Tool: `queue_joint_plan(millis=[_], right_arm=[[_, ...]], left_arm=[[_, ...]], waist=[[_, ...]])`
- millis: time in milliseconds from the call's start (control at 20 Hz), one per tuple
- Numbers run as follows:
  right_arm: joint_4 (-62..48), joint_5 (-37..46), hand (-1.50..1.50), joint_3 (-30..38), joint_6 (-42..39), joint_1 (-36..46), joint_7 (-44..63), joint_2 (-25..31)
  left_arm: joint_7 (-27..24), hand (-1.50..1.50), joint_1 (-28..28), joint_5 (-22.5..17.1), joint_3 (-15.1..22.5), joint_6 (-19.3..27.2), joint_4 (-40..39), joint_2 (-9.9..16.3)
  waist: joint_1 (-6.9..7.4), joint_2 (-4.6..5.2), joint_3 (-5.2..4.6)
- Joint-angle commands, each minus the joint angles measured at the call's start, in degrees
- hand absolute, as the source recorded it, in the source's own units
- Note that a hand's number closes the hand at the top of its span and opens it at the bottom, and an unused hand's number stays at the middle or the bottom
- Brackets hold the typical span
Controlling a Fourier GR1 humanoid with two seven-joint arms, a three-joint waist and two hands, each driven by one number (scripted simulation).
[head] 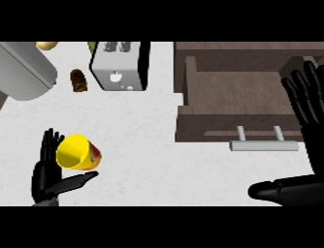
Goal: Pick up the cup, place it into the drawer and close the drawer
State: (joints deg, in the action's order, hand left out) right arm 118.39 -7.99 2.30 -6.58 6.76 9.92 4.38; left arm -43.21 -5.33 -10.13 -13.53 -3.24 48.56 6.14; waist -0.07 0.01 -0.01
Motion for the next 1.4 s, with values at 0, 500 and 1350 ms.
queue_joint_plan(millis=[0, 500, 1350], right_arm=[[-0.4, 1.4, -1.5, -1.9, -0.3, -1.6, -2.3, -1.2], [1.0, 0.4, -1.5, -0.9, -0.3, -1.9, -0.5, -0.8], [-1.5, -2.0, -1.5, 2.7, -0.8, 1.9, 0.6, 1.2]], left_arm=[[-1.4, -1.5, -6.9, -0.9, -1.3, 1.6, -6.9, -0.8], [-7.6, -1.5, -7.2, -3.7, -2.0, -7.6, -16.5, 1.4], [-17.0, 1.5, -11.0, -3.0, -0.1, -14.0, -19.5, 2.1]], waist=[[-0.17, 0.03, -0.01], [-0.23, 0.07, -0.03], [-0.06, 0.1, -0.03]])
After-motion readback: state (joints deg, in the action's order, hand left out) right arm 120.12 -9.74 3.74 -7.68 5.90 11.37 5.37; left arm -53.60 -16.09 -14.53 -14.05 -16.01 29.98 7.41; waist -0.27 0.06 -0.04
